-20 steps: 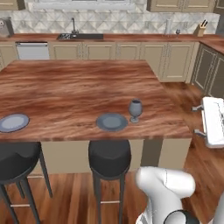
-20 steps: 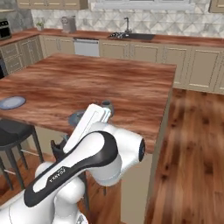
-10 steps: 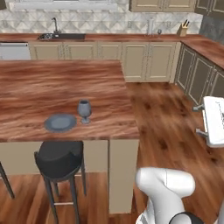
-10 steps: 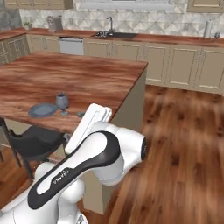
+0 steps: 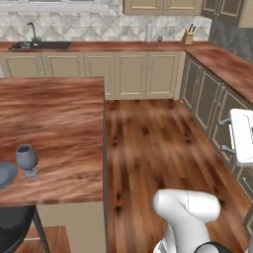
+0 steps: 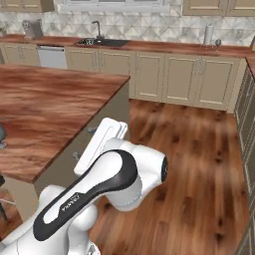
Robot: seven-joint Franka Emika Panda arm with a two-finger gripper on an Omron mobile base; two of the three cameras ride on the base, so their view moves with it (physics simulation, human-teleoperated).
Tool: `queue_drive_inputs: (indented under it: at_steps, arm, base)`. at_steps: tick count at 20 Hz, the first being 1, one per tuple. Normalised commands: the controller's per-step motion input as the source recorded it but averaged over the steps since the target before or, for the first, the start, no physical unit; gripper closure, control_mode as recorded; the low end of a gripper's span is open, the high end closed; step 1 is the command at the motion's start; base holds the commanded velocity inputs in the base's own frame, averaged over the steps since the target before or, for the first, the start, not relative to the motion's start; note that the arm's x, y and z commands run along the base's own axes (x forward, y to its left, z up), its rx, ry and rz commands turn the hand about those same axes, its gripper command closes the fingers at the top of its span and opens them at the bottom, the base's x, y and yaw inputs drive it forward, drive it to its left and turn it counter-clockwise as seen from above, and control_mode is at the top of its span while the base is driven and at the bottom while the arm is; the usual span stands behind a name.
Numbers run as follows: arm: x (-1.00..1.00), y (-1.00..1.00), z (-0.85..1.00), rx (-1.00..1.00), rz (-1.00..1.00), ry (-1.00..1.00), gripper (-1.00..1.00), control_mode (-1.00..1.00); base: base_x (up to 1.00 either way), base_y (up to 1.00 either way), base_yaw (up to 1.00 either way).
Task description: Retrieve the wine glasses from the counter and place one next to each plate.
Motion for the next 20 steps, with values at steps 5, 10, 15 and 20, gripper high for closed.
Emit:
queue_drive_inputs:
  at_steps: [5, 10, 15, 20]
  arm:
    - [0.0, 0.0, 0.0, 0.0, 0.0, 0.0, -1.0, 1.0]
    - [0.0, 0.0, 0.0, 0.0, 0.0, 0.0, -1.0, 1.0]
    - [0.0, 0.0, 0.0, 0.0, 0.0, 0.0, -1.0, 1.0]
    - [0.0, 0.0, 0.0, 0.0, 0.0, 0.0, -1.0, 1.0]
  base:
    - [0.9, -0.67, -0.15]
    - [1.0, -0.12, -0.18]
    - [1.0, -0.47, -0.06]
    - [1.0, -0.54, 0.0]
